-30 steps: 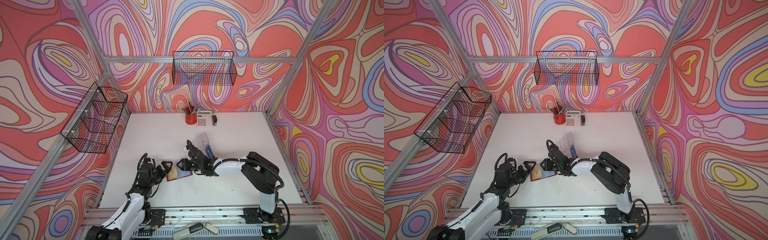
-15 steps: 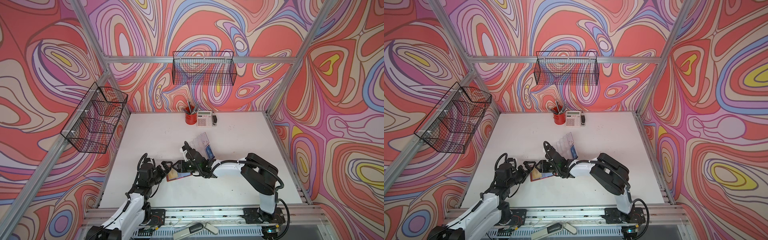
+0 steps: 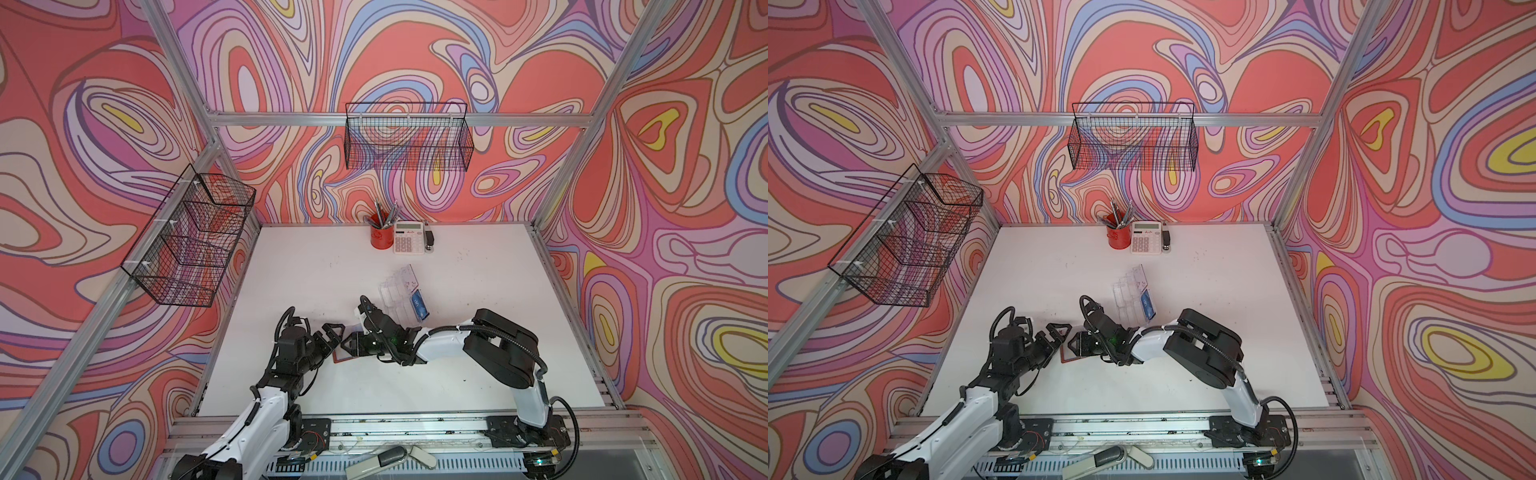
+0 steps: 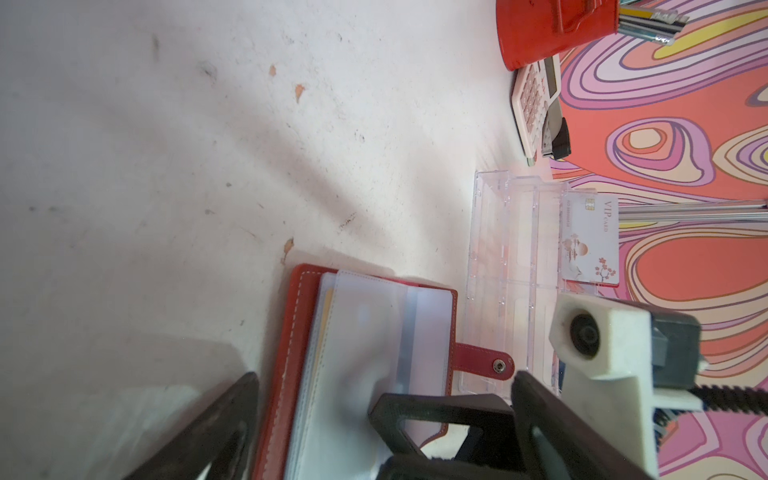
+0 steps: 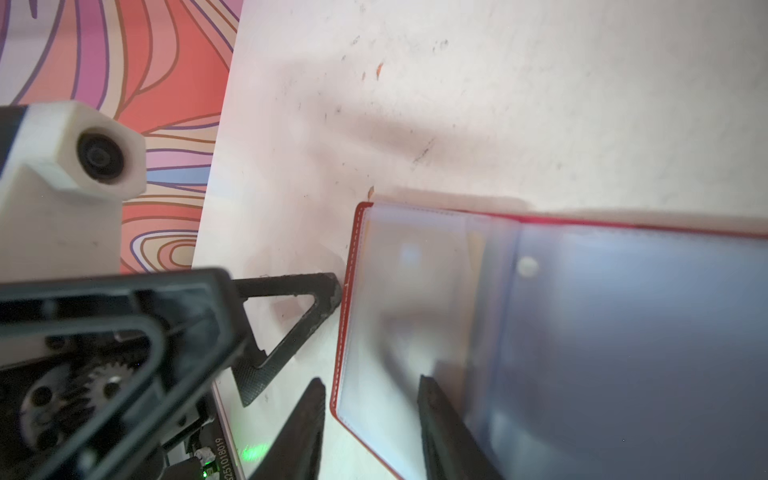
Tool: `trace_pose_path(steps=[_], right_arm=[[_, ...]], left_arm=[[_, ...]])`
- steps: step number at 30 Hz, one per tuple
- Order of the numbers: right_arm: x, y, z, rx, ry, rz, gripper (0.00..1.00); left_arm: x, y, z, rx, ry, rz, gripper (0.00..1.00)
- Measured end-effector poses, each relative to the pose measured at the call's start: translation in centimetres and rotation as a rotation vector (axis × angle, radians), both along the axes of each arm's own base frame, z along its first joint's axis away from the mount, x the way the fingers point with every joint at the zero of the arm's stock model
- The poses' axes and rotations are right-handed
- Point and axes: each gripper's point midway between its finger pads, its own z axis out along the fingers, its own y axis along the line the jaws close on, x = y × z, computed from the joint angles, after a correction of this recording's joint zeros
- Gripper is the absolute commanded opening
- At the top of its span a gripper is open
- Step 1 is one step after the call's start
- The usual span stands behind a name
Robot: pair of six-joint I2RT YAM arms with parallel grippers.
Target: Put the credit cards into the card holder
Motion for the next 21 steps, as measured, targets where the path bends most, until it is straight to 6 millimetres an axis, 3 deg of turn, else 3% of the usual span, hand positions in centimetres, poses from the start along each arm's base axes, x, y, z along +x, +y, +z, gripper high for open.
trace_pose_path(steps=[8, 15, 19, 21], right_arm=[[0.7, -1.6, 1.7, -0.028, -0.057, -0.059, 0.40], [0.5, -1.3, -0.9, -0.073, -0.038, -0.052, 0.40], [0.8, -2.2, -0.2, -0.118, -0.069, -0.068, 0.45], [0.9, -3.4, 1.4, -0.145, -0.101, -0.086, 0.46]], left_arm=[[0.0, 0.1, 0.1, 0.001, -0.003, 0.003, 0.96], [0.0, 0.1, 0.1, 0.002, -0.003, 0.003, 0.96], [0.0, 0.1, 0.2, 0.001, -0.008, 0.003, 0.96], [0.1, 0.1, 0.4, 0.000, -0.016, 0.003, 0.96]])
